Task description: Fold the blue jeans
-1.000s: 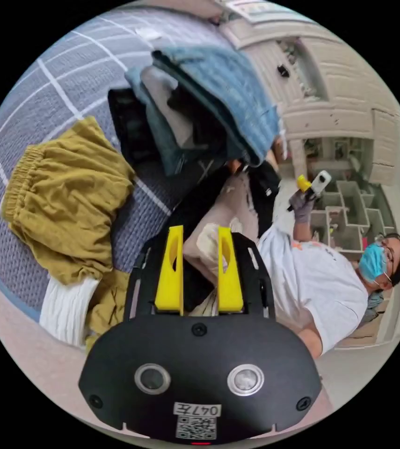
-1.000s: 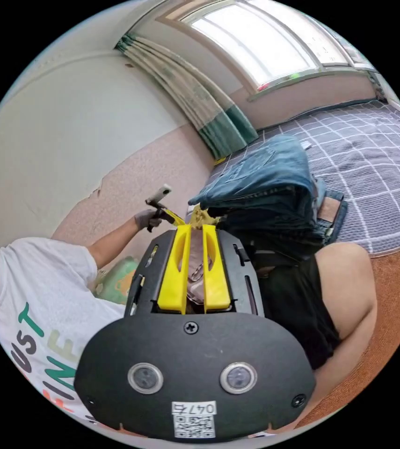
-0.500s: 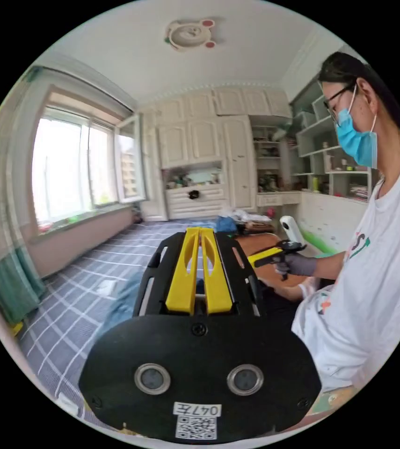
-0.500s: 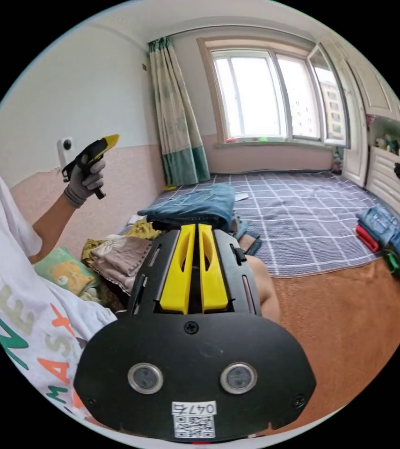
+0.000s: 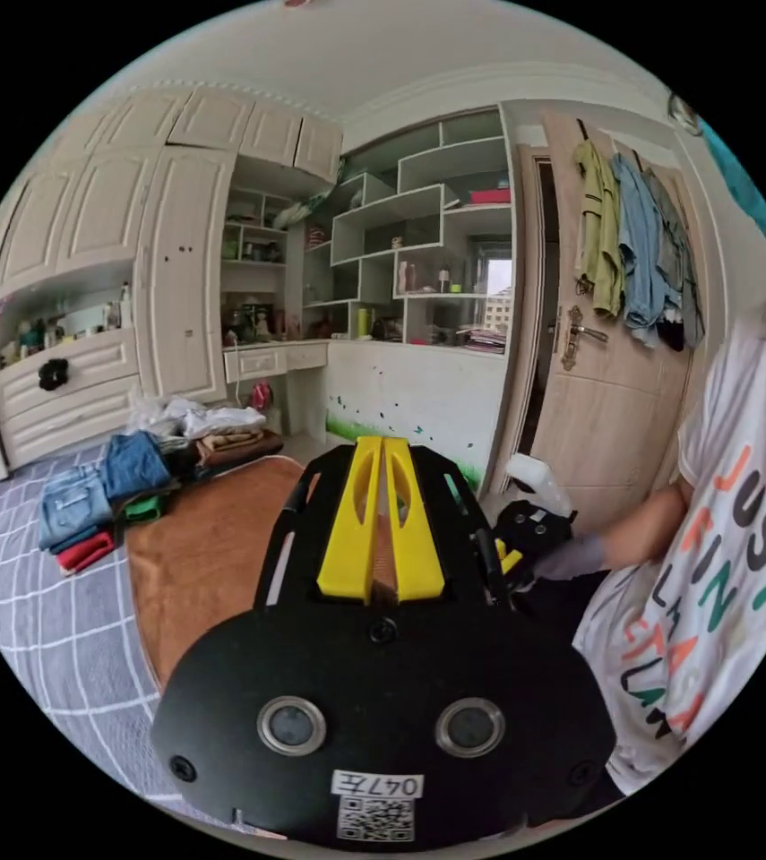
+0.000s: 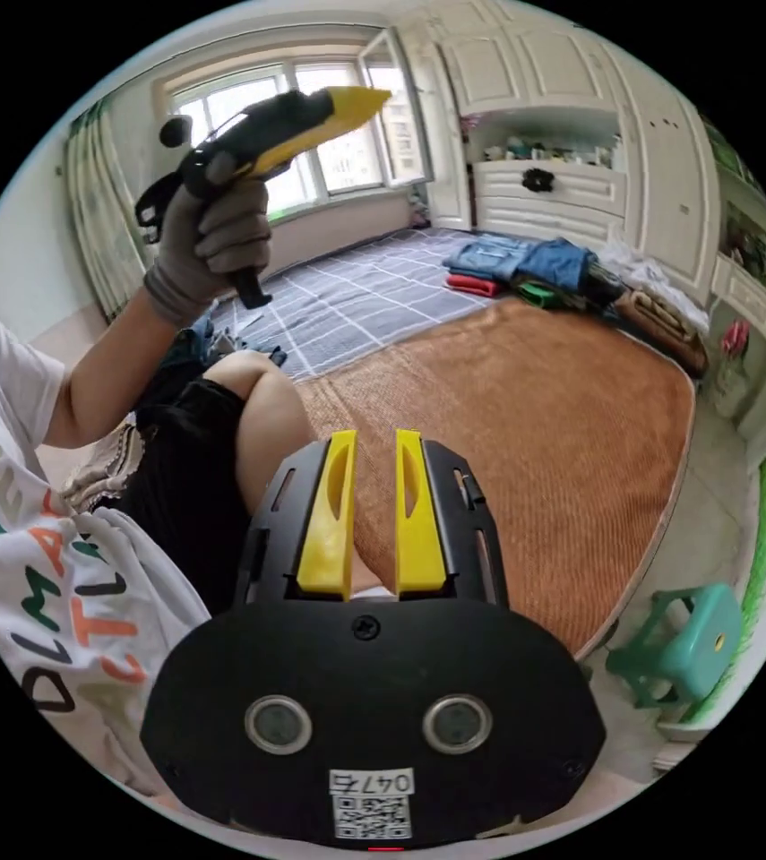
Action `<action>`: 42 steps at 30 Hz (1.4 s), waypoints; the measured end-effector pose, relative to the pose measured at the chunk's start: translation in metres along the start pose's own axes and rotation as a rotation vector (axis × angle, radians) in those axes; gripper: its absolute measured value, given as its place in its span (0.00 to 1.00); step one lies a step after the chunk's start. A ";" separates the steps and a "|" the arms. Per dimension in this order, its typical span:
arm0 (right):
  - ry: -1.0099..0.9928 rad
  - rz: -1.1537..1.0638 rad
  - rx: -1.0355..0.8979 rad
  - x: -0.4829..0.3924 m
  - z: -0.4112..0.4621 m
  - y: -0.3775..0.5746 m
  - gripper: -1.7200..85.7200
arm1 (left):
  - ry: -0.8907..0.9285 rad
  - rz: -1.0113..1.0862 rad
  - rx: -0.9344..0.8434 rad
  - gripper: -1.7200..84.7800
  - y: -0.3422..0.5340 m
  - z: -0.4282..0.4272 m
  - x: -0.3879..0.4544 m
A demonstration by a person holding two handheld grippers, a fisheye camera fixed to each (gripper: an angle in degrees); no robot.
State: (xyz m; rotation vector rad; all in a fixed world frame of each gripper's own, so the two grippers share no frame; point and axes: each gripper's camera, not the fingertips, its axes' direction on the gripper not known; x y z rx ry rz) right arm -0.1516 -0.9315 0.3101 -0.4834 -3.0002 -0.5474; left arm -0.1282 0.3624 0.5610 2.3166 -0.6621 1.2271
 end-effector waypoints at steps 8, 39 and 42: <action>-0.023 0.107 -0.127 0.069 0.053 -0.006 0.03 | -0.203 -0.327 -0.162 0.01 0.043 0.123 -0.180; 0.409 0.523 0.001 0.466 0.437 -0.343 0.16 | -0.047 -1.068 -0.173 0.01 -0.033 0.211 -0.482; 0.123 0.567 0.048 0.496 0.460 -0.322 0.02 | -0.002 -1.058 -0.220 0.01 -0.051 0.227 -0.486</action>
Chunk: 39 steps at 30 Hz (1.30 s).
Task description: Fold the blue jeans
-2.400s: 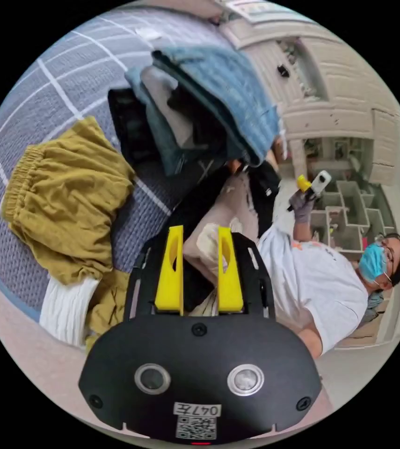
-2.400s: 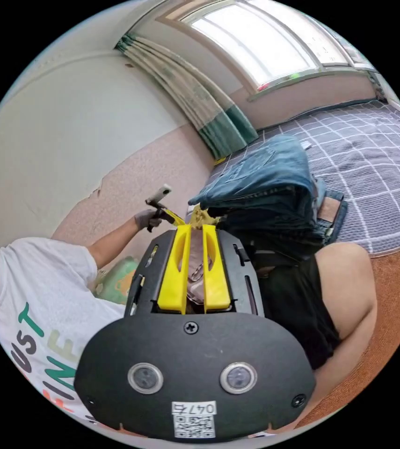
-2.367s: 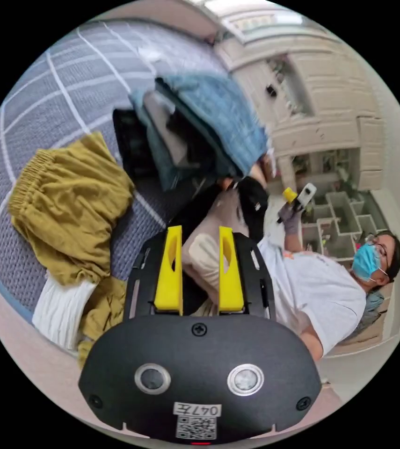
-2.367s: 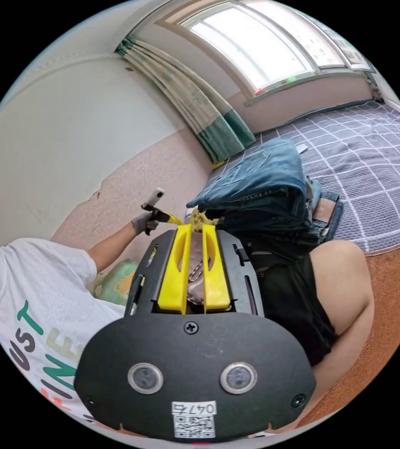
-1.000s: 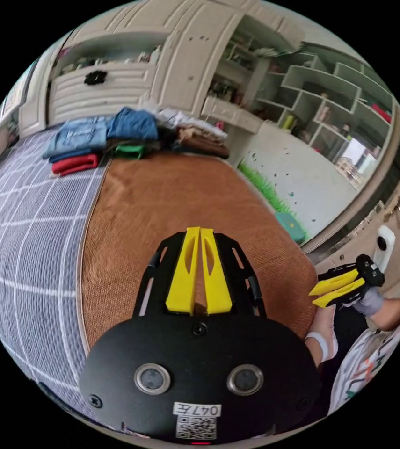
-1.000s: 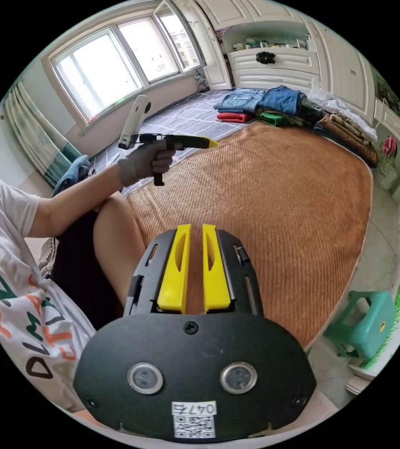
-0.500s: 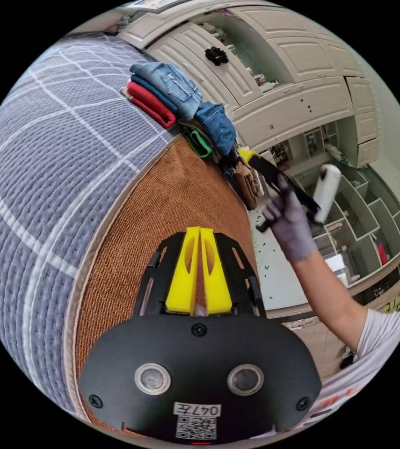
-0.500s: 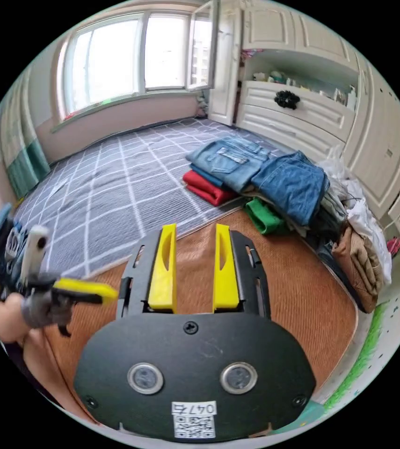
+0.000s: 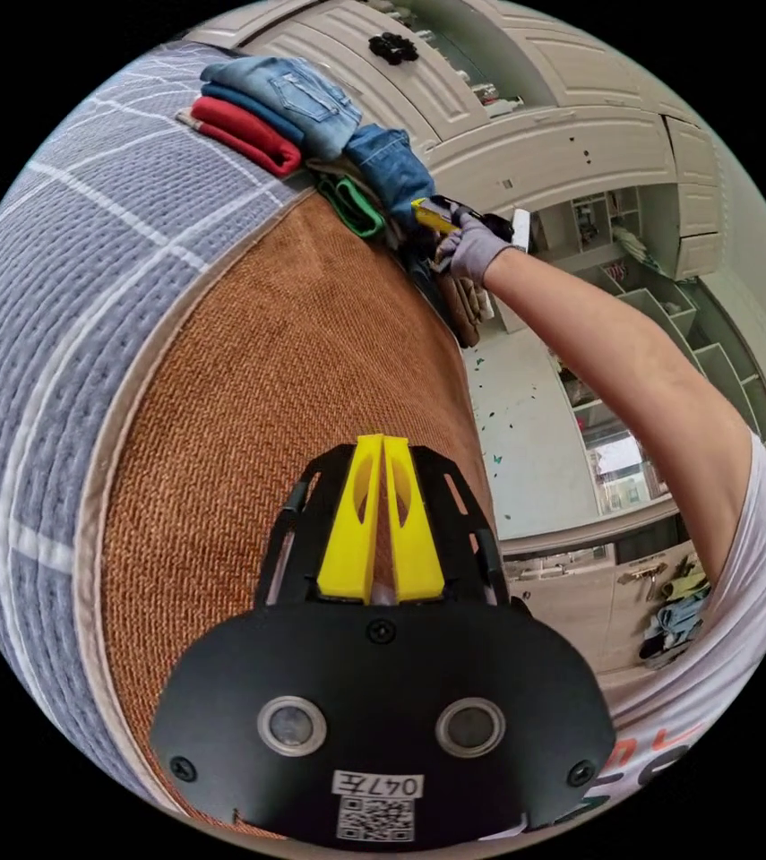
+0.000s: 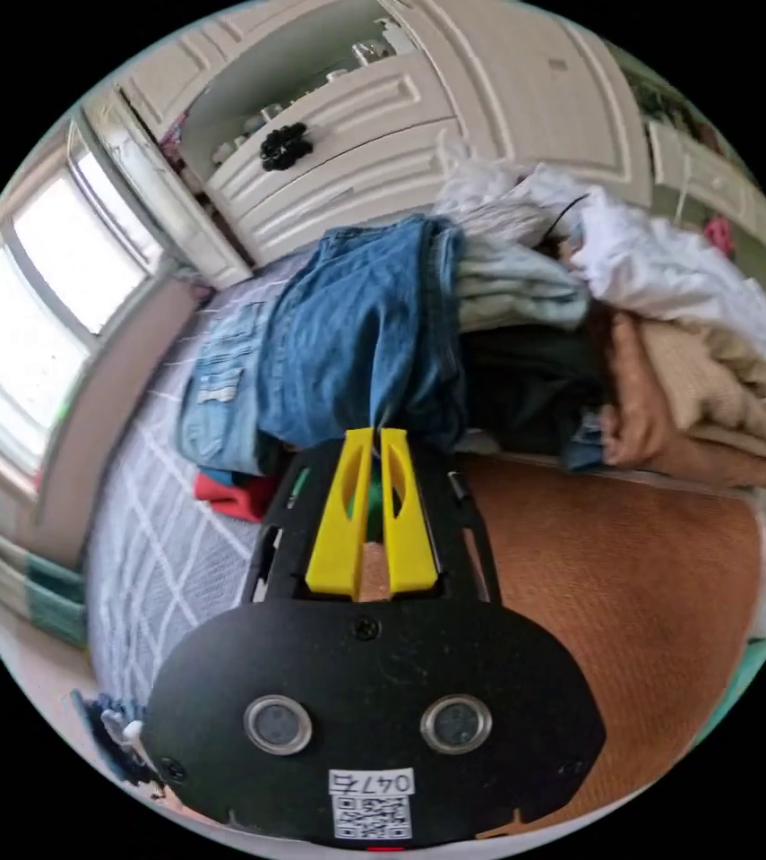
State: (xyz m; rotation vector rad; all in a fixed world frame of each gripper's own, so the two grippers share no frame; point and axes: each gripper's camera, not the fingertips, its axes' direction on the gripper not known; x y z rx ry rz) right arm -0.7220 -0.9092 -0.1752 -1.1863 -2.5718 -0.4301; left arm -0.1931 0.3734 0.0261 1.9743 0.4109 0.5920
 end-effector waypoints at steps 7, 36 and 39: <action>-0.443 0.073 0.001 0.052 -0.020 0.083 0.01 | -0.171 -0.071 0.053 0.01 -0.023 -0.018 0.035; -0.459 0.089 -0.138 0.109 -0.131 0.679 0.01 | -0.542 0.200 -0.345 0.02 -0.018 0.008 0.298; -0.440 0.053 -0.187 0.104 -0.120 0.689 0.01 | -0.680 0.359 -0.480 0.01 -0.007 0.031 0.348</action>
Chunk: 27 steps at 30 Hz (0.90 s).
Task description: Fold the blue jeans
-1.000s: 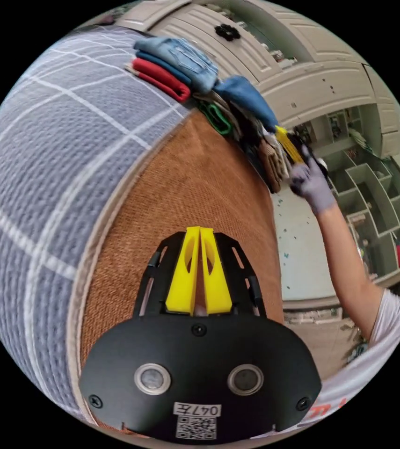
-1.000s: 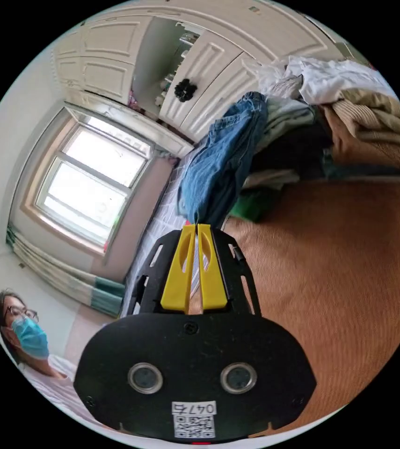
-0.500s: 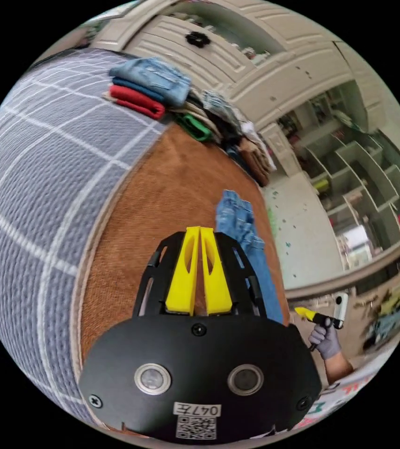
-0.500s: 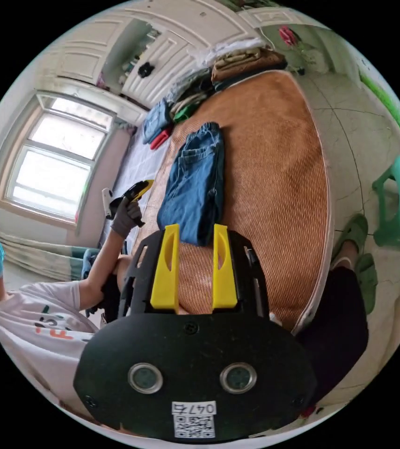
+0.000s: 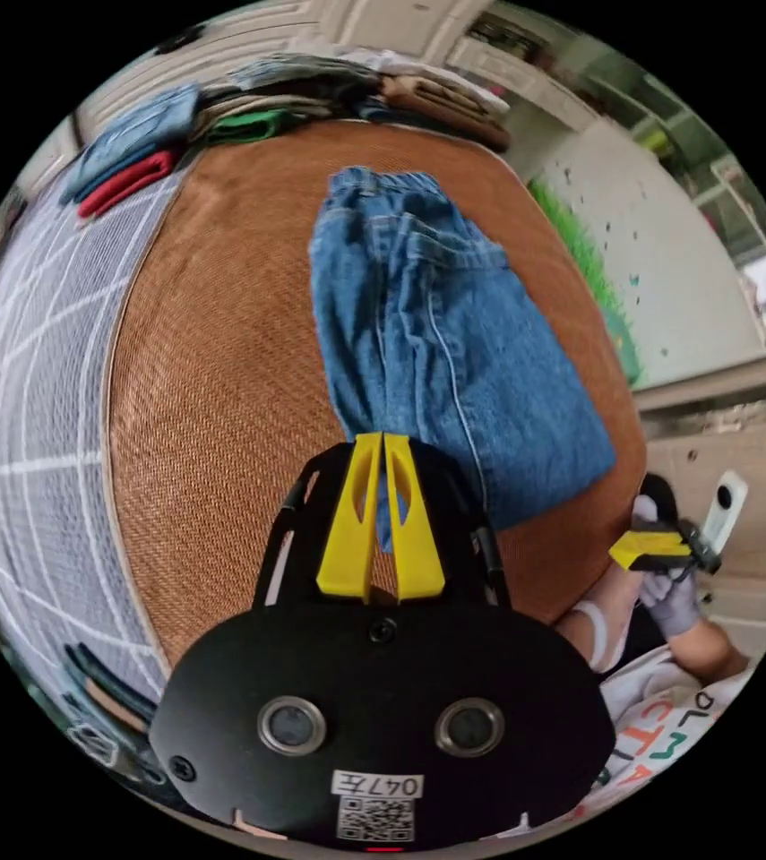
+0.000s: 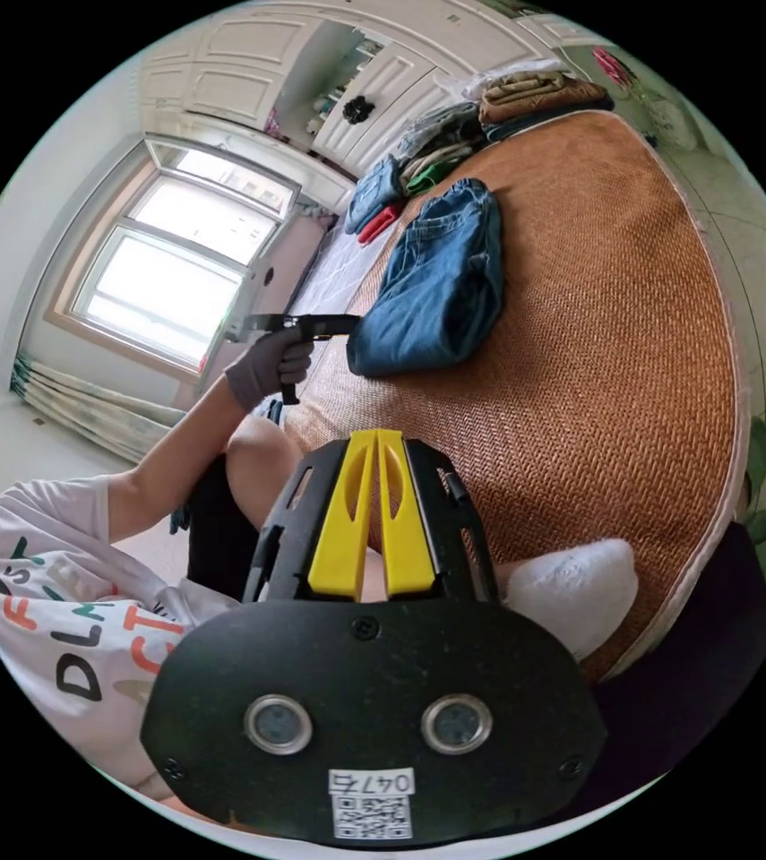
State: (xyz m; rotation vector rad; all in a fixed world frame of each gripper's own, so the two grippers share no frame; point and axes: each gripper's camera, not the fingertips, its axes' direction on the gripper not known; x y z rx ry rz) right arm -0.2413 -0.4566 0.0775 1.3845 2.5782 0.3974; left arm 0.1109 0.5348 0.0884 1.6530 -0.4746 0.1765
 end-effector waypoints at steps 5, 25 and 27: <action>0.017 -0.032 0.077 0.000 0.004 0.026 0.01 | -0.089 0.224 -0.107 0.01 0.023 -0.005 0.112; -0.097 -0.006 0.074 0.010 0.027 0.084 0.01 | 0.774 -0.221 0.436 0.01 0.179 -0.031 -0.033; -0.094 -0.007 0.066 0.009 0.028 0.087 0.01 | 0.826 -0.293 0.440 0.01 0.189 -0.022 -0.047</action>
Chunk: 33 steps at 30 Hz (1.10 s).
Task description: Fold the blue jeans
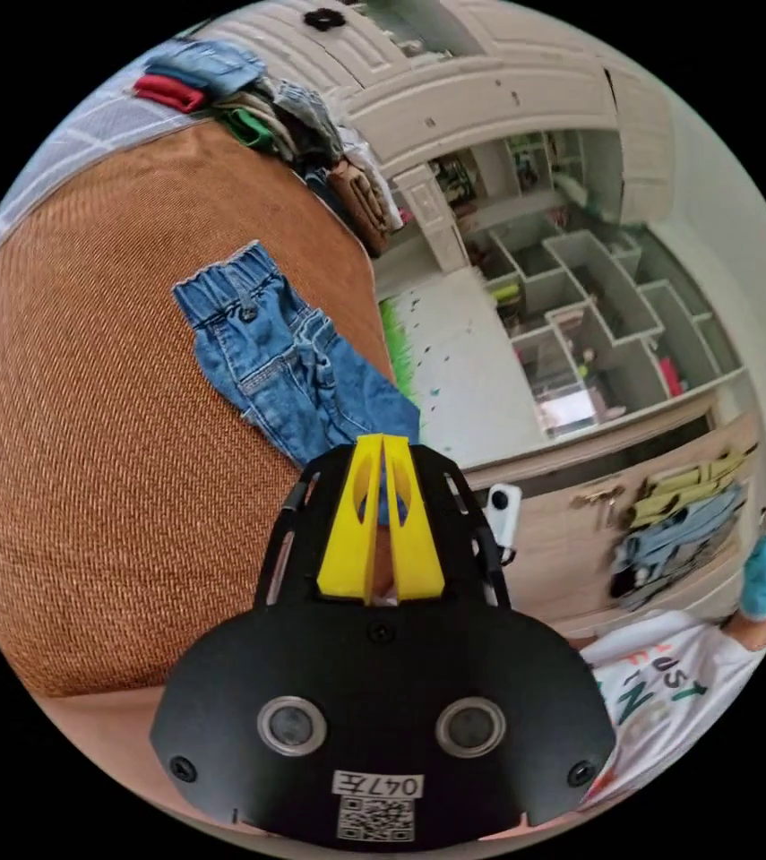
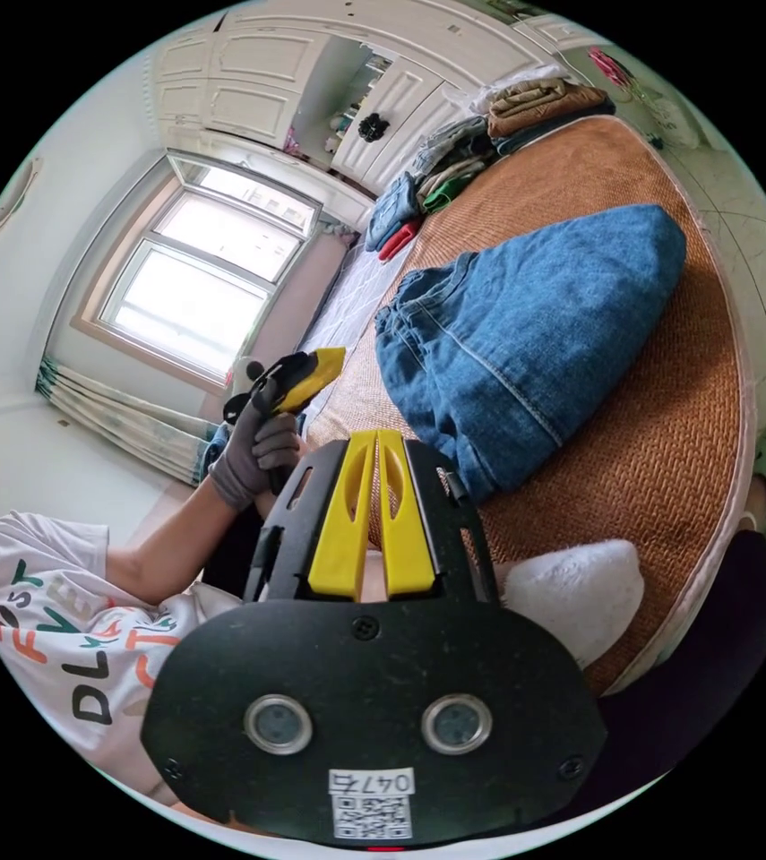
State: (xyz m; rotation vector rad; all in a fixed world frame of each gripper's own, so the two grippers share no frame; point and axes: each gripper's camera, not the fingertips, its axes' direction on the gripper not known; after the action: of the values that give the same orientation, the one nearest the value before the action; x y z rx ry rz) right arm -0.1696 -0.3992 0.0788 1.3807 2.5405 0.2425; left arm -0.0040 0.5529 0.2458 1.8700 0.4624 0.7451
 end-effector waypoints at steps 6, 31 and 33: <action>0.000 -0.001 0.006 -0.006 -0.004 0.013 0.01 | -0.211 0.064 -0.206 0.01 0.012 0.021 0.011; 0.004 -0.003 -0.018 -0.051 -0.037 0.023 0.01 | -0.662 0.422 -0.078 0.01 0.054 0.002 0.085; 0.015 -0.005 -0.021 -0.057 -0.040 0.023 0.01 | -0.707 0.445 -0.106 0.01 0.053 0.012 0.076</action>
State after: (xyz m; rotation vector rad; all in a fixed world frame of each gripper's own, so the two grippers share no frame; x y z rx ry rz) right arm -0.1332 -0.4362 0.1306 1.3698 2.5461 0.2792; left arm 0.0588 0.5706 0.3133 2.0035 -0.4438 0.3292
